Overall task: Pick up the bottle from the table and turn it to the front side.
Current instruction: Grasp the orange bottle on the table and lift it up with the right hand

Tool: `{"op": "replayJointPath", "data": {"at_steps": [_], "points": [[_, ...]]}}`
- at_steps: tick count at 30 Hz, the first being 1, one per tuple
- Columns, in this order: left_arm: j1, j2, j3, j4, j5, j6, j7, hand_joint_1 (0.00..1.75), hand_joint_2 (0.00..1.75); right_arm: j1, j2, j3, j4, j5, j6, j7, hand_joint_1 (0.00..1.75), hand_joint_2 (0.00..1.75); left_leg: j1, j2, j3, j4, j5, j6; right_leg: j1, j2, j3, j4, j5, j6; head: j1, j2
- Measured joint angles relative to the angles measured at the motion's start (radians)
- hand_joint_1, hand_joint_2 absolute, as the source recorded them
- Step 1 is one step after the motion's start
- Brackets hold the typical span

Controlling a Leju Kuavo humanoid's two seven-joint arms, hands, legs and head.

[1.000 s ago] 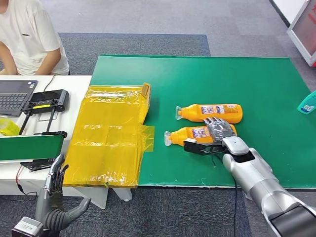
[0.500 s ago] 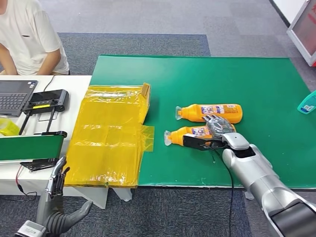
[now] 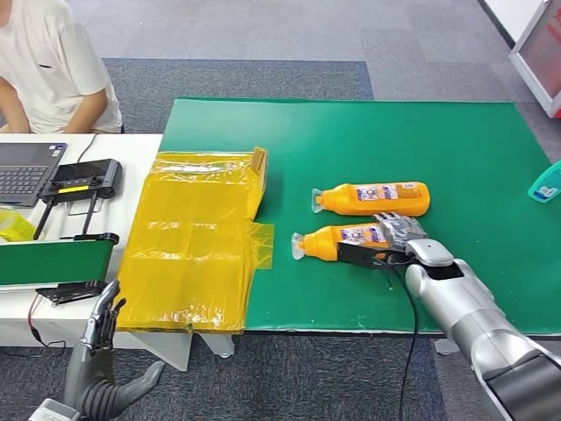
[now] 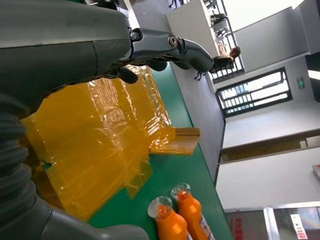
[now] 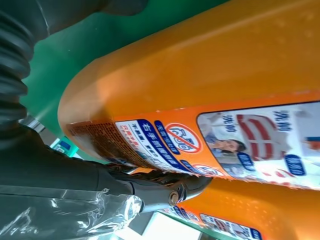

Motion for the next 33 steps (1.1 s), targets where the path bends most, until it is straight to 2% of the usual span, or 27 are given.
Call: {"op": "replayJointPath", "data": {"at_steps": [1, 2, 4, 5, 6, 8, 11, 15, 20, 27, 31, 33], "points": [[-0.003, 0.002, -0.002, 0.000, 0.001, 0.002, 0.000, 0.00, 1.75, -0.002, 0.000, 0.000, 0.005, 0.000, 0.000, 0.001, 0.00, 1.75, 0.000, 0.000, 0.000, 0.000, 0.000, 0.000, 0.000, 0.000, 0.000, 0.000, 0.000, 0.000, 0.000, 0.000], [-0.005, 0.004, -0.003, 0.000, 0.002, 0.003, 0.000, 0.00, 1.75, -0.005, 0.000, 0.000, 0.010, 0.000, 0.000, 0.002, 0.14, 1.75, 0.000, 0.000, 0.000, 0.000, 0.000, 0.000, 0.000, 0.000, 0.000, 0.000, 0.000, 0.000, 0.000, 0.000], [-0.008, 0.007, -0.004, 0.000, 0.002, 0.004, 0.000, 0.00, 1.75, -0.009, 0.000, 0.000, 0.019, 0.000, 0.000, 0.003, 0.80, 1.75, 0.000, 0.000, 0.000, 0.000, 0.000, 0.000, 0.000, 0.000, 0.000, 0.000, 0.000, 0.000, 0.000, 0.000], [-0.008, 0.008, -0.005, 0.000, 0.003, 0.005, 0.000, 0.00, 1.75, -0.011, 0.000, 0.000, 0.023, 0.000, -0.001, 0.002, 1.21, 1.75, 0.000, 0.000, 0.000, 0.000, 0.000, 0.000, 0.000, 0.000, 0.000, 0.000, 0.000, 0.000, 0.000, 0.000], [-0.009, 0.009, -0.006, 0.000, 0.005, 0.006, 0.000, 0.00, 1.75, -0.012, 0.000, 0.000, 0.026, 0.000, -0.003, 0.001, 1.49, 1.75, 0.000, 0.000, 0.000, 0.000, 0.000, 0.000, 0.000, 0.000, 0.000, 0.000, 0.000, 0.000, 0.000, 0.000], [-0.009, 0.013, -0.009, 0.000, 0.011, 0.008, 0.000, 0.00, 1.75, -0.014, 0.000, 0.000, 0.031, 0.000, -0.012, -0.007, 1.68, 1.75, 0.000, 0.000, 0.000, 0.000, 0.000, 0.000, 0.000, 0.000, 0.000, 0.000, 0.000, 0.000, 0.000, 0.000], [-0.009, 0.018, -0.012, 0.000, 0.018, 0.013, 0.000, 0.00, 1.75, -0.014, 0.000, 0.000, 0.033, -0.004, -0.028, -0.028, 1.74, 1.75, 0.000, 0.000, 0.000, 0.000, 0.000, 0.000, 0.000, 0.000, 0.000, 0.000, 0.000, 0.000, 0.000, 0.000], [-0.007, 0.023, -0.013, 0.000, 0.020, 0.018, 0.000, 0.00, 1.75, -0.007, -0.004, -0.004, 0.018, -0.059, -0.034, -0.097, 1.75, 1.75, 0.000, 0.000, 0.000, 0.000, 0.000, 0.000, 0.000, 0.000, 0.000, 0.000, 0.000, 0.000, 0.000, 0.000], [0.003, 0.029, -0.012, 0.000, 0.022, 0.019, -0.005, 0.00, 1.75, 0.046, -0.027, -0.023, -0.080, -0.161, -0.016, -0.172, 1.75, 1.75, 0.000, 0.000, 0.000, 0.000, 0.000, 0.000, 0.000, 0.000, 0.000, 0.000, 0.000, 0.000, 0.000, 0.000], [0.017, 0.034, -0.020, -0.019, 0.031, 0.018, -0.020, 0.00, 1.75, 0.209, -0.041, -0.086, -0.348, -0.373, -0.033, -0.279, 1.75, 1.75, 0.000, 0.000, -0.001, 0.000, 0.000, 0.000, 0.000, 0.000, -0.001, 0.000, 0.000, 0.000, 0.000, 0.000], [0.021, 0.038, -0.053, -0.043, 0.022, 0.042, -0.016, 0.00, 1.75, 0.338, 0.005, -0.153, -0.562, -0.484, -0.087, -0.317, 1.75, 1.75, 0.001, -0.001, -0.001, 0.000, -0.001, -0.001, 0.001, -0.001, -0.001, 0.000, -0.001, -0.001, 0.000, 0.000], [0.017, 0.043, -0.077, -0.053, 0.033, 0.050, -0.011, 0.00, 1.75, 0.391, 0.039, -0.176, -0.648, -0.486, -0.133, -0.317, 1.75, 1.75, 0.001, -0.001, -0.001, 0.000, -0.001, -0.001, 0.001, -0.001, -0.002, 0.000, -0.002, -0.001, 0.000, 0.000]]}}
